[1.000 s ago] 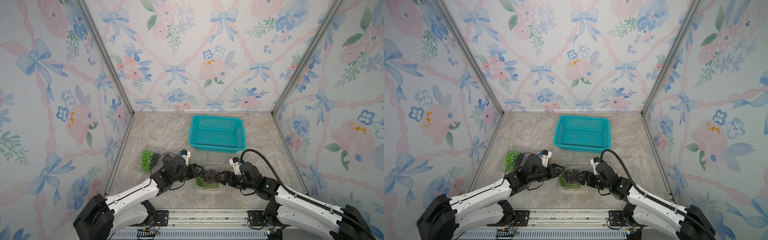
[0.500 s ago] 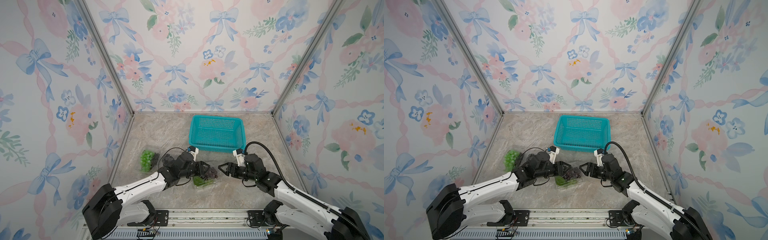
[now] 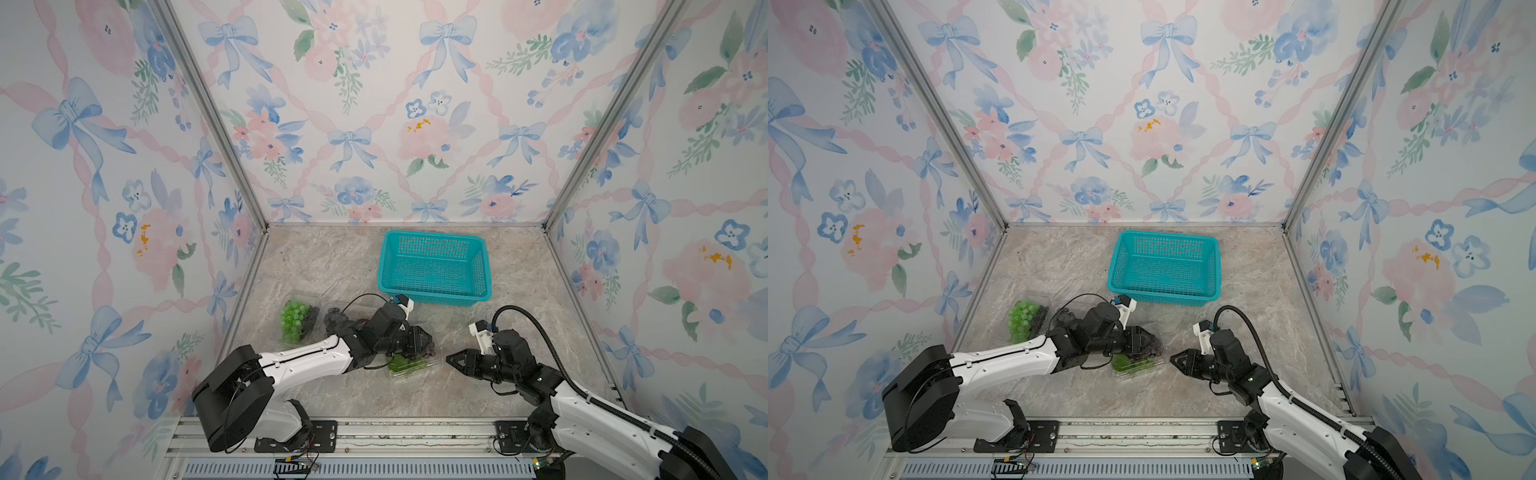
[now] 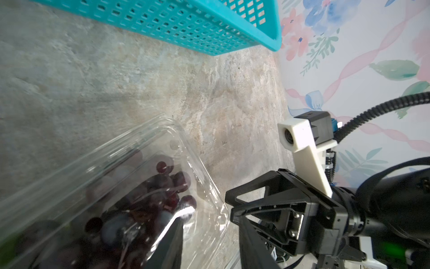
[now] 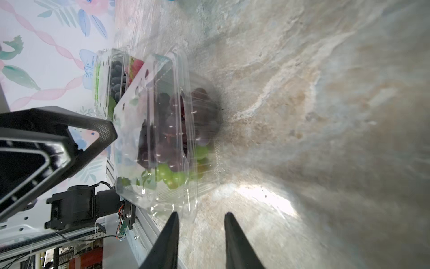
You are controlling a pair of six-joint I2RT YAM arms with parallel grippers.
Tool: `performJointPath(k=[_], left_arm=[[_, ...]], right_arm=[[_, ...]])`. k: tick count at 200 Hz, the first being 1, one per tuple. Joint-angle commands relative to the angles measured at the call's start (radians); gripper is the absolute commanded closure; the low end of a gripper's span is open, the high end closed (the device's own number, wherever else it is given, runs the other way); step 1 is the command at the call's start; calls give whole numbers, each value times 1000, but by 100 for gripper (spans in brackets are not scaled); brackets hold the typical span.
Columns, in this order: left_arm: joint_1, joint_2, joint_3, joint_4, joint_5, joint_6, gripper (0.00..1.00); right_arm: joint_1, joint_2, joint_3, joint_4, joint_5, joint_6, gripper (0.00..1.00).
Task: Pack grapes into containers
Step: Close the packing box at the center of the board.
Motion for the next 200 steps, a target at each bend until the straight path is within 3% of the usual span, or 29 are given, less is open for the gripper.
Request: performJointPath(k=[1,47,112,153,200], left_arm=[[-4,17,0,11,-3,15,59],[-6,33,-13,30,-5,8,60],[-5,53,-45,53,-4,2,60],[-5,55,-61,70,-4,-5,61],[-5,52,-65,76,-4,-7,61]], right_arm=[[12,48,6,80,-31,9,69],[26,104,13,115,-21,15,70],[47,177,4,194,-30,44,79],[72,183,13,210,-26,52,70],[78,201,22,249,-42,67,69]])
